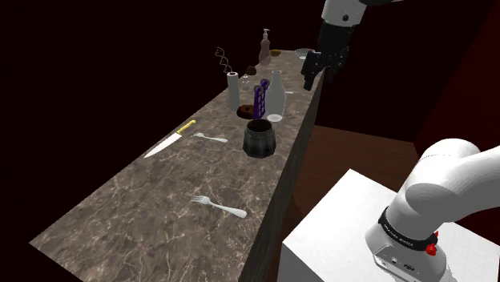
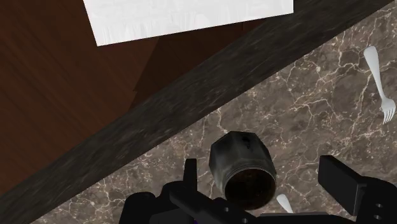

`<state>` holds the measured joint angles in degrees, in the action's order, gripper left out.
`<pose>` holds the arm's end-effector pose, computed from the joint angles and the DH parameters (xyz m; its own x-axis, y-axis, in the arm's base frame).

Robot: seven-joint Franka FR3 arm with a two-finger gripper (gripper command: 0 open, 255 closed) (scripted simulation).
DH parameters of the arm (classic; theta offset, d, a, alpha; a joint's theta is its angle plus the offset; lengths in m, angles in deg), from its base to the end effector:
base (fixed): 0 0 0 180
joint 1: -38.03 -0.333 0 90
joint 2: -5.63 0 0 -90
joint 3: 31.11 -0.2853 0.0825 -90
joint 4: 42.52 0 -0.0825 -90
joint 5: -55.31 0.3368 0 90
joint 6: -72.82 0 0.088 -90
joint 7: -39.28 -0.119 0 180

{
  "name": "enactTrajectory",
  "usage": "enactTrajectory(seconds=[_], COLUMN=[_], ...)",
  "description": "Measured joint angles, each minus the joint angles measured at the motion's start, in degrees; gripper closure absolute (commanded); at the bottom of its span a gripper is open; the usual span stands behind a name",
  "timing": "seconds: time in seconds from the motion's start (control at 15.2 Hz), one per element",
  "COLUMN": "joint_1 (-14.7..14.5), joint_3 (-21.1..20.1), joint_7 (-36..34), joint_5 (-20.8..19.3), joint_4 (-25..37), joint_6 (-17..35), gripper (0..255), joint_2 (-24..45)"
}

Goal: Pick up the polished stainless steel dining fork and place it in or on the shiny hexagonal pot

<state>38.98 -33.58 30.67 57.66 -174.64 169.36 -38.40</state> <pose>0.2993 0.0163 0.5841 0.9803 -0.1359 0.1432 -0.1325 -0.9906 -0.0328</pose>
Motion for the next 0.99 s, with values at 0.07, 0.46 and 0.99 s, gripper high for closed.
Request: enactTrajectory(seconds=[0.07,0.46,0.99], joint_1=[0.0,-1.93,-4.17], joint_3=[0.0,-5.67,-14.41], joint_7=[0.0,-4.55,-11.69], joint_5=[0.0,1.94,3.23], joint_4=[0.0,-2.75,-4.08], joint_6=[0.0,5.83,15.22], gripper=[0,0,0], joint_2=[0.0,3.24,11.59])
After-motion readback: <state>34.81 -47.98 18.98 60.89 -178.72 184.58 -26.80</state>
